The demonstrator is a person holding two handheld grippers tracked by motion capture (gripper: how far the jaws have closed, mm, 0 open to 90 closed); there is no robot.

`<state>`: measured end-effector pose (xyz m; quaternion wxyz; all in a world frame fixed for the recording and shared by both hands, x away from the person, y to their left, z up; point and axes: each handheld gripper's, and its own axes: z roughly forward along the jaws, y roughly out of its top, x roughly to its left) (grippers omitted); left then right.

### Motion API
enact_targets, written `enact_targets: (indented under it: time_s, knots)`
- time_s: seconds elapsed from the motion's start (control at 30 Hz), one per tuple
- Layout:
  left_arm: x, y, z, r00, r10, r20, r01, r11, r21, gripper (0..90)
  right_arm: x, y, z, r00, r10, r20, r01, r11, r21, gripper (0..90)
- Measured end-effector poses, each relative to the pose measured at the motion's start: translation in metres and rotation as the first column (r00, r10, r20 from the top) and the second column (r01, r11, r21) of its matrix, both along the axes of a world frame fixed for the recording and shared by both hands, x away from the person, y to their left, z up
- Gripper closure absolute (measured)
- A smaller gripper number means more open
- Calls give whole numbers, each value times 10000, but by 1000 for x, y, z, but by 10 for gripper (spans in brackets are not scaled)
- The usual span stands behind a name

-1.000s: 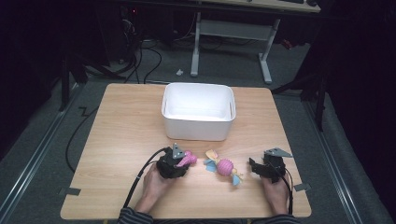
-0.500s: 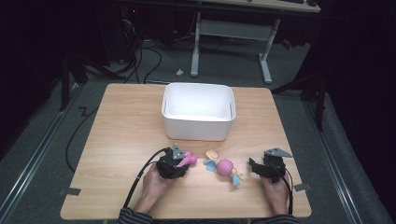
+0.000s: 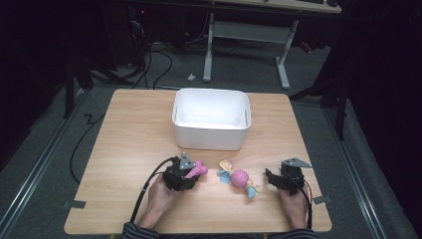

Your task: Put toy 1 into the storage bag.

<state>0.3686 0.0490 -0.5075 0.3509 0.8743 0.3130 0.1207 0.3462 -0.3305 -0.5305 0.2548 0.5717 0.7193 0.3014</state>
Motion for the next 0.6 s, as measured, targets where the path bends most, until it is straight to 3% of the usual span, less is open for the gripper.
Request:
enact_targets:
  time_s: [0.6]
  knots:
    - [0, 20, 17, 9996, -16, -294, -5, 9974, -720, 594, 0, 0, 0, 10000, 14, 10, -14, 10000, -4, 309]
